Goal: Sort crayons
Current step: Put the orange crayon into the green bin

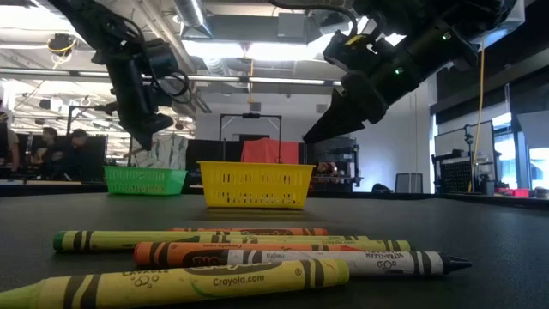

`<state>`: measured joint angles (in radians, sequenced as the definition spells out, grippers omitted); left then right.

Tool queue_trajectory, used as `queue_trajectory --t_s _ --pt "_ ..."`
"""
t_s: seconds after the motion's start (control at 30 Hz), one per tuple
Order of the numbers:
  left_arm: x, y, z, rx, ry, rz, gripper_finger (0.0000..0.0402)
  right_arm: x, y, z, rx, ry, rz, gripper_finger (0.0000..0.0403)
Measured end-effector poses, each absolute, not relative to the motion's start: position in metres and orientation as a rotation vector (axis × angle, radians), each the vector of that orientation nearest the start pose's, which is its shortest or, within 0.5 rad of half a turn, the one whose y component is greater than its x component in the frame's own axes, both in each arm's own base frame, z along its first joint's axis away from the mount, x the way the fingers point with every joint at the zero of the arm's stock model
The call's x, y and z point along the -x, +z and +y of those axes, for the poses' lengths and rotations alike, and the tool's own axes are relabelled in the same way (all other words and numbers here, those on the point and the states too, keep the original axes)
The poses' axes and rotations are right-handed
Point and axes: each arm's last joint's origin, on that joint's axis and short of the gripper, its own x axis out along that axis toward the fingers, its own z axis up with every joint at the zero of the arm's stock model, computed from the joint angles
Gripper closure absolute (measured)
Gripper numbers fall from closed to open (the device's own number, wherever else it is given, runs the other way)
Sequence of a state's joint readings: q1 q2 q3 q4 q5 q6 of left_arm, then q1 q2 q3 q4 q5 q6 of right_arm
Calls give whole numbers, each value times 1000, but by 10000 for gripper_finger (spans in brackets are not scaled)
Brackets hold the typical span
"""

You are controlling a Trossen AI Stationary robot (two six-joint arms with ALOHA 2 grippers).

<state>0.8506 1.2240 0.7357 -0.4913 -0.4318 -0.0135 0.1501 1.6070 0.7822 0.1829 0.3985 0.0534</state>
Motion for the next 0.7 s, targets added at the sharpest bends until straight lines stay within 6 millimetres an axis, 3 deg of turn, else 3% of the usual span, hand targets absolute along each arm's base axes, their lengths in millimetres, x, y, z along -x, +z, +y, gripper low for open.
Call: queue_trajectory --t_s 0.3,0.47,0.7 --pt "-144 211 177 297 1112 980 301 -314 171 37 68 -246 608 258" --pt "-166 209 157 365 776 942 297 -314 171 38 23 -222 604 258" --pt "-197 207 109 419 374 955 296 -318 176 44 -42 -118 553 258"
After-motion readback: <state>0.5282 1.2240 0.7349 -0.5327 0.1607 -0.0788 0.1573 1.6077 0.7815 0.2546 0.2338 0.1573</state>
